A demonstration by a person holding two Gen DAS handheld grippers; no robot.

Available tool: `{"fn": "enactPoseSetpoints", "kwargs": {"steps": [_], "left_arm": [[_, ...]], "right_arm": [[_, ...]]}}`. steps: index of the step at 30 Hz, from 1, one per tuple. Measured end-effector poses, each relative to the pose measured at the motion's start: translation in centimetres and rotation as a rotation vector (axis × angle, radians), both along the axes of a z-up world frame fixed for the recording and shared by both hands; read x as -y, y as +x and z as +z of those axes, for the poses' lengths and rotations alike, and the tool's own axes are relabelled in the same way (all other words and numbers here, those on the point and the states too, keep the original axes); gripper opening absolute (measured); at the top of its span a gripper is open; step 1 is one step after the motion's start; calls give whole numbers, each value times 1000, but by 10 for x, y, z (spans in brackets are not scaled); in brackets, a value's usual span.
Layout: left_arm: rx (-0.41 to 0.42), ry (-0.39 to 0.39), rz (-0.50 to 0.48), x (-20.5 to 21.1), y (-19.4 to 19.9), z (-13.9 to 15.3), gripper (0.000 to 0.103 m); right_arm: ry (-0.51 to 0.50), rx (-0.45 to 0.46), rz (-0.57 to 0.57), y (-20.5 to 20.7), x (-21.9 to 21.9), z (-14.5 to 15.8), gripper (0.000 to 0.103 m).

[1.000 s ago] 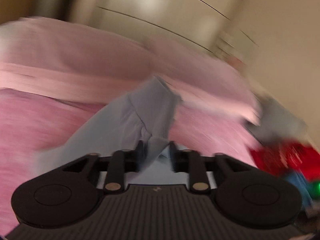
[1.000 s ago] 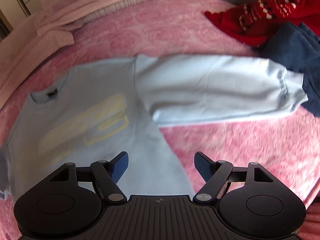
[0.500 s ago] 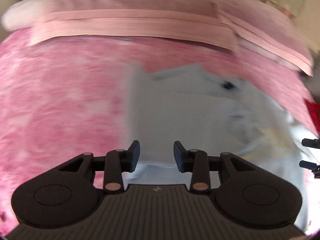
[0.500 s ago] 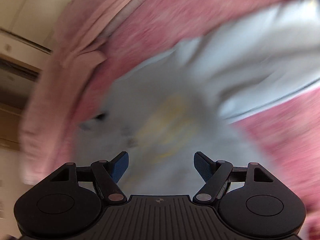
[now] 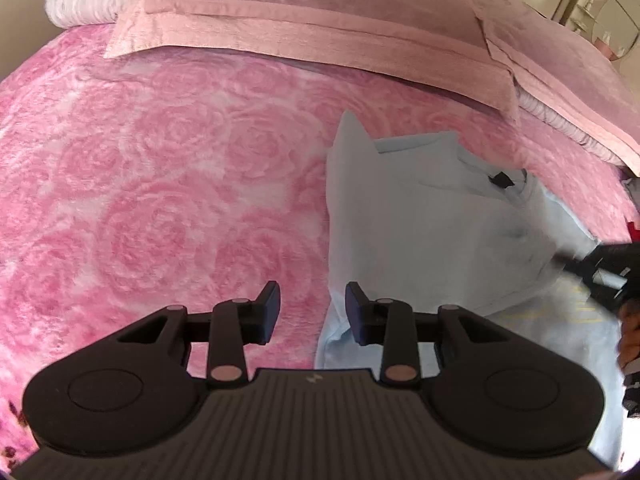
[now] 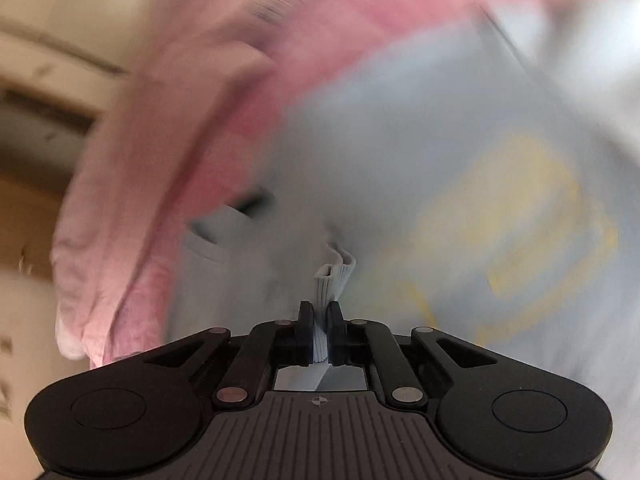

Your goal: Fold clothes

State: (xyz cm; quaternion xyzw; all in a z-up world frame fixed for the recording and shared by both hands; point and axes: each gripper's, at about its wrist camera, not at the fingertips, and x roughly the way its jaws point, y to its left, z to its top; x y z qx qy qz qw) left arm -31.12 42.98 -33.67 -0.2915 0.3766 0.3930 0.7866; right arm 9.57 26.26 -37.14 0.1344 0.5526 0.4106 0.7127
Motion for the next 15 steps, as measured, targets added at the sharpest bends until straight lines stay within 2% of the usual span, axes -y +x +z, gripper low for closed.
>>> {"fn": "enactPoseSetpoints", "kwargs": {"steps": [2,6,9,11,13,15], "left_arm": [[6,-7,-18,-1,5,-1,28],[-3,-23,-54,-3,20,-10,28],[-28,-27,-85,-4,36,-20,27],[-41,-15,-111,-4,46,-22,27],[-45,1,-135,-3,53,-22,27],[-55,4,-152,-2,58,-24,27]], "right_arm": [[59,172,31,-8,9,36,4],[-5,338,-34,-5,48,68,5],[-135,237,-70,18,63,27,5],[-180,163,-93,29,68,2,5],[-168,163,-102,29,70,-1,5],[-150,212,-95,24,73,5,5]]}}
